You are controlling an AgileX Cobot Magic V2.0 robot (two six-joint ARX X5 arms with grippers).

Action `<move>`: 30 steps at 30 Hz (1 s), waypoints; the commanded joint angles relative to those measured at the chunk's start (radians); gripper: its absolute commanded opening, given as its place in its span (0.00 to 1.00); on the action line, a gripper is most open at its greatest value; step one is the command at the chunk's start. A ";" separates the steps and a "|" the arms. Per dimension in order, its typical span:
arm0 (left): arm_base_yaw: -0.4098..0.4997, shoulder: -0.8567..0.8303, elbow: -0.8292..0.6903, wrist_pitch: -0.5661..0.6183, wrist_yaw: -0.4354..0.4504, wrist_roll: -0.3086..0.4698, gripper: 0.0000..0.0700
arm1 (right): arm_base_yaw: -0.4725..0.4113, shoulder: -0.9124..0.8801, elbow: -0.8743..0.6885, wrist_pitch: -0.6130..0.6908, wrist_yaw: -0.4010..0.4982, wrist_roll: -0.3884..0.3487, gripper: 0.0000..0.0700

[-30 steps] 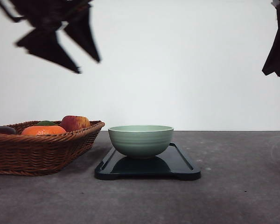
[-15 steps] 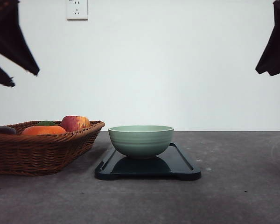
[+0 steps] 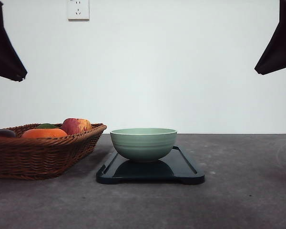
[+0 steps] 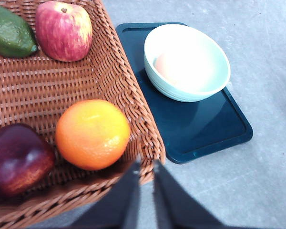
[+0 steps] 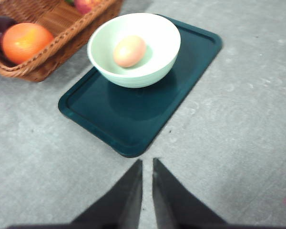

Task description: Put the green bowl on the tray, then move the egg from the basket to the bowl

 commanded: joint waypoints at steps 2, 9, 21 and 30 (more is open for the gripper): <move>-0.005 0.005 0.007 0.008 0.002 0.000 0.00 | 0.005 0.006 0.002 0.008 -0.005 -0.005 0.02; -0.005 0.005 0.007 0.008 0.002 0.000 0.00 | 0.005 0.006 0.002 0.007 -0.005 -0.005 0.02; 0.171 -0.170 -0.146 0.178 0.002 0.129 0.00 | 0.005 0.006 0.002 0.007 -0.005 -0.005 0.02; 0.400 -0.525 -0.437 0.286 0.002 0.124 0.00 | 0.005 0.006 0.002 0.008 -0.005 -0.005 0.02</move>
